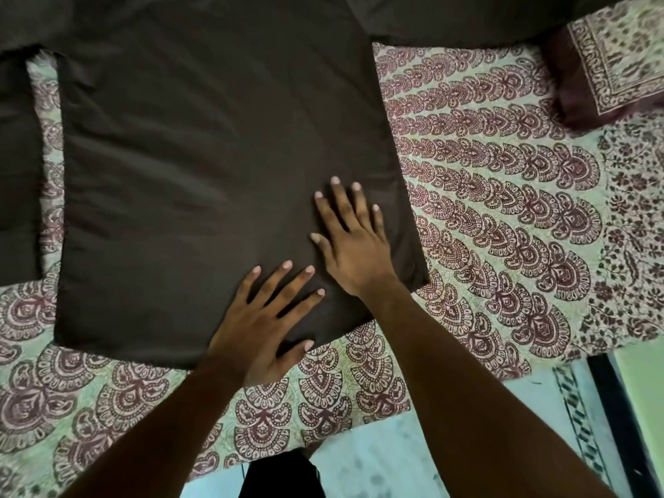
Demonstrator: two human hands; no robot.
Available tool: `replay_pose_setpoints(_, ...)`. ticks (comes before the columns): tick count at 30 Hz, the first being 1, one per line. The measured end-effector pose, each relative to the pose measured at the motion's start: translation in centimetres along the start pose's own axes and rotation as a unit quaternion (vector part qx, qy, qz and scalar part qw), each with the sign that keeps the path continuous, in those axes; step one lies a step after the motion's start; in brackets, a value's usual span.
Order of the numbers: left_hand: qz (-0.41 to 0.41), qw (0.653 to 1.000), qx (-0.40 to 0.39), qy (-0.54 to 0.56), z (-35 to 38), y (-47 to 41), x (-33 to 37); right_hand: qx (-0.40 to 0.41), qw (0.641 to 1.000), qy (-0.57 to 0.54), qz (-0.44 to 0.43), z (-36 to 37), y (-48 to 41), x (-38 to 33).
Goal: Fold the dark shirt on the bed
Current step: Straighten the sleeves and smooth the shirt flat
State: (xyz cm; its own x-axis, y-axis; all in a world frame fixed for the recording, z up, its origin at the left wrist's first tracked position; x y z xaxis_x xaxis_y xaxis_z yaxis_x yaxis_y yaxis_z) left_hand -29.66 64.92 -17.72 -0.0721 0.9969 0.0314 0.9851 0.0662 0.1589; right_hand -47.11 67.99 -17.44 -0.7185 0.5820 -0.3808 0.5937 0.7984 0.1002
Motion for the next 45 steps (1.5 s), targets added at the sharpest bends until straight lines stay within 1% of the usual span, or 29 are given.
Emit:
replay_pose_setpoints(2,0.0,1.0,-0.004,0.001,0.0,0.0,-0.1,0.002,0.999,0.014,0.05,0.3,0.1,1.8)
replay_pose_setpoints(5,0.0,1.0,0.001,0.006,-0.2,0.0,-0.1,0.055,0.981,0.023,0.185,-1.4,3.6,6.1)
replay_pose_setpoints(8,0.003,1.0,0.006,0.008,-0.3,-0.1,0.0,0.087,0.936,-0.01,0.34,-1.6,7.8,9.4)
replay_pose_setpoints(9,0.002,1.0,0.008,0.007,-0.2,-0.1,-0.1,0.105,0.919,-0.023,0.38,-1.7,8.4,9.8)
replay_pose_setpoints(10,0.002,1.0,0.011,0.006,-0.2,0.0,-0.1,0.131,0.906,-0.029,0.402,-2.2,8.4,9.6)
replay_pose_setpoints(11,0.003,1.0,0.012,0.006,-0.1,0.0,-0.1,0.156,0.904,-0.027,0.398,-2.7,7.7,9.0)
replay_pose_setpoints(12,0.003,1.0,0.013,0.005,0.0,0.1,-0.1,0.17,0.916,-0.02,0.363,-3.3,6.2,7.9)
replay_pose_setpoints(13,0.003,1.0,0.013,0.003,0.0,0.1,-0.1,0.164,0.938,-0.017,0.304,-3.3,4.2,6.3)
replay_pose_setpoints(15,0.003,1.0,0.013,0.003,0.0,0.0,-0.1,0.107,0.98,-0.017,0.169,-1.9,0.6,2.8)
replay_pose_setpoints(16,0.004,1.0,0.012,0.003,-0.1,0.0,-0.1,0.076,0.99,-0.012,0.12,-0.9,-0.2,1.6)
replay_pose_setpoints(17,0.004,1.0,0.011,0.004,-0.1,-0.1,-0.1,0.054,0.994,-0.003,0.096,-0.1,-0.3,1.4)
replay_pose_setpoints(18,0.004,1.0,0.01,0.006,-0.2,-0.1,-0.1,0.046,0.994,0.006,0.1,0.3,0.1,2.0)
replay_pose_setpoints(19,0.004,1.0,0.007,0.011,-0.2,-0.1,-0.1,0.049,0.991,0.01,0.126,0.1,1.2,3.1)
replay_pose_setpoints(22,-0.003,0.998,0.018,0.056,-0.6,-0.1,-0.5,0.064,0.97,0.016,0.234,-1.3,5.4,7.1)
replay_pose_setpoints(24,-0.032,0.992,0.055,0.107,-1.8,-1.1,-1.8,0.061,0.948,-0.001,0.313,-1.7,6.8,8.9)
replay_pose_setpoints(25,-0.057,0.989,0.079,0.114,-2.6,-1.9,-3.0,0.078,0.936,-0.01,0.342,-2.2,6.8,9.1)
replay_pose_setpoints(26,-0.088,0.986,0.099,0.103,-3.3,-2.9,-4.5,0.104,0.932,-0.014,0.346,-2.8,5.9,8.6)
replay_pose_setpoints(27,-0.118,0.984,0.106,0.079,-3.6,-3.8,-6.1,0.126,0.939,-0.012,0.32,-3.3,4.3,7.5)
replay_pose_setpoints(28,-0.144,0.983,0.101,0.053,-3.5,-4.7,-7.8,0.139,0.954,-0.008,0.264,-3.5,2.0,5.8)
replay_pose_setpoints(29,-0.164,0.982,0.088,0.032,-3.1,-5.5,-9.3,0.136,0.972,-0.002,0.19,-3.4,-0.8,3.7)
replay_pose_setpoints(30,-0.176,0.981,0.073,0.019,-2.6,-5.9,-10.5,0.121,0.985,0.0,0.119,-2.9,-3.5,1.6)
replay_pose_setpoints(31,-0.186,0.981,0.06,0.009,-2.0,-6.1,-11.3,0.096,0.993,-0.004,0.069,-2.2,-6.0,0.1)
replay_pose_setpoints(32,-0.194,0.98,0.05,0.002,-1.4,-6.1,-11.8,0.067,0.996,-0.012,0.049,-1.2,-8.0,-0.6)
replay_pose_setpoints(33,-0.2,0.979,0.044,-0.002,-1.1,-5.9,-11.9,0.046,0.997,-0.017,0.06,-0.4,-9.3,-0.4)
replay_pose_setpoints(34,-0.204,0.978,0.041,-0.003,-0.9,-5.6,-11.7,0.038,0.995,-0.017,0.095,0.1,-9.9,0.5)
replay_pose_setpoints(36,-0.208,0.978,0.031,-0.008,-0.8,-4.5,-10.7,0.061,0.983,-0.02,0.172,0.0,-8.4,2.6)
replay_pose_setpoints(39,-0.193,0.981,0.01,-0.01,-0.5,-2.0,-8.6,0.091,0.967,-0.023,0.235,-1.1,-1.6,4.6)
replay_pose_setpoints(43,-0.169,0.986,-0.003,0.007,0.3,2.3,-5.8,0.057,0.946,-0.004,0.32,-1.1,8.5,7.7)
replay_pose_setpoints(45,-0.16,0.987,0.004,0.024,0.6,3.8,-4.8,0.068,0.926,-0.002,0.37,-1.5,10.6,8.7)
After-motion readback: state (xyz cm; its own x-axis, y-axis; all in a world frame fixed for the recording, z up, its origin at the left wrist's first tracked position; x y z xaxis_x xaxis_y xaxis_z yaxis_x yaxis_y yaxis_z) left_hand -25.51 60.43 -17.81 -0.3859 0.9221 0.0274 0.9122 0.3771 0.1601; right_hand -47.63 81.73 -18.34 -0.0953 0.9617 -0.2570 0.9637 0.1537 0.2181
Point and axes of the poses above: each hand's wrist, its own y-axis away from the middle knuckle, its own z-axis out of the palm, x = y × z, the point moved 9 cm from there along -y, towards the middle knuckle, and after that the axes turned 9 degrees about -y, right-handed, at the moved point
